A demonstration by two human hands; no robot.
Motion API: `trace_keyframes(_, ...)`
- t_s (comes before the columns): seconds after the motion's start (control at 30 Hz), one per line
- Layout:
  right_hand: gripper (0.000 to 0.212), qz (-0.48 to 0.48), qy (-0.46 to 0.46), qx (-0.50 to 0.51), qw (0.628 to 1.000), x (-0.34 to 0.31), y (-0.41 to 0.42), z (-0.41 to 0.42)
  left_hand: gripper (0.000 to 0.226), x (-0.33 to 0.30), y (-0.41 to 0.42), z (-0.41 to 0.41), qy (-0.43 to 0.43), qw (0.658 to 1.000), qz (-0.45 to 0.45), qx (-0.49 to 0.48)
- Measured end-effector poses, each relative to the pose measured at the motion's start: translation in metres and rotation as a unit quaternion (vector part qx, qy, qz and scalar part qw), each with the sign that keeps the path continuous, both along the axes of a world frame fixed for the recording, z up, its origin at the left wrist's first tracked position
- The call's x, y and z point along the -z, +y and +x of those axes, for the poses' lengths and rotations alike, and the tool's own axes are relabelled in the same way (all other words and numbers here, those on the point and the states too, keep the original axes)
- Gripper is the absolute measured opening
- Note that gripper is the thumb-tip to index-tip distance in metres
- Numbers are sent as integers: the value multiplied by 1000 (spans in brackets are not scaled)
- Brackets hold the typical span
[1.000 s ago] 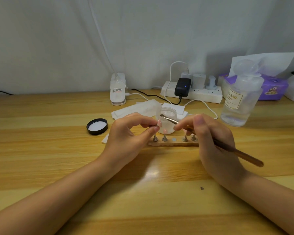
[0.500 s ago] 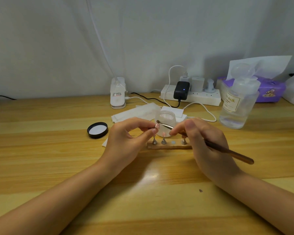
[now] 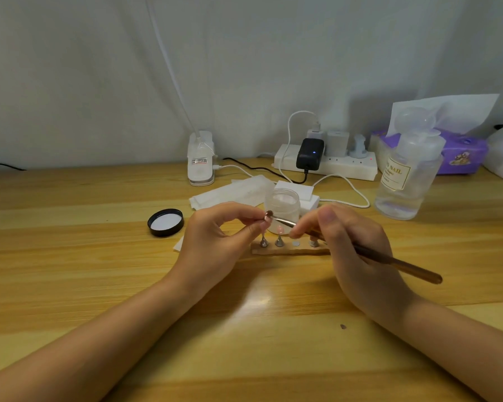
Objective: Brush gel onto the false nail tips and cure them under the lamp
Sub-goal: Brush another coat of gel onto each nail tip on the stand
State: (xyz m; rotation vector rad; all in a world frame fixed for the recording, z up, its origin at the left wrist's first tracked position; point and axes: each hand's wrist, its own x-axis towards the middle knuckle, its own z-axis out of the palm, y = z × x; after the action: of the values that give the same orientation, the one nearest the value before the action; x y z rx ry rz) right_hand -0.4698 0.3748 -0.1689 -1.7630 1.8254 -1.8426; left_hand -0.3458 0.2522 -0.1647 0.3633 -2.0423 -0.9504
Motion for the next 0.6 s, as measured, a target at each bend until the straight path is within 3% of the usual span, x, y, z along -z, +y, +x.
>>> trace_keyframes(0.3,37,-17,-11,3,1000,-1,1,0,17,0,0,0,-2,1000,-20,8)
trace_keyframes(0.6,42,-36,55,6,998,0,2,0,15,0,0,0,0,1000,-17,9)
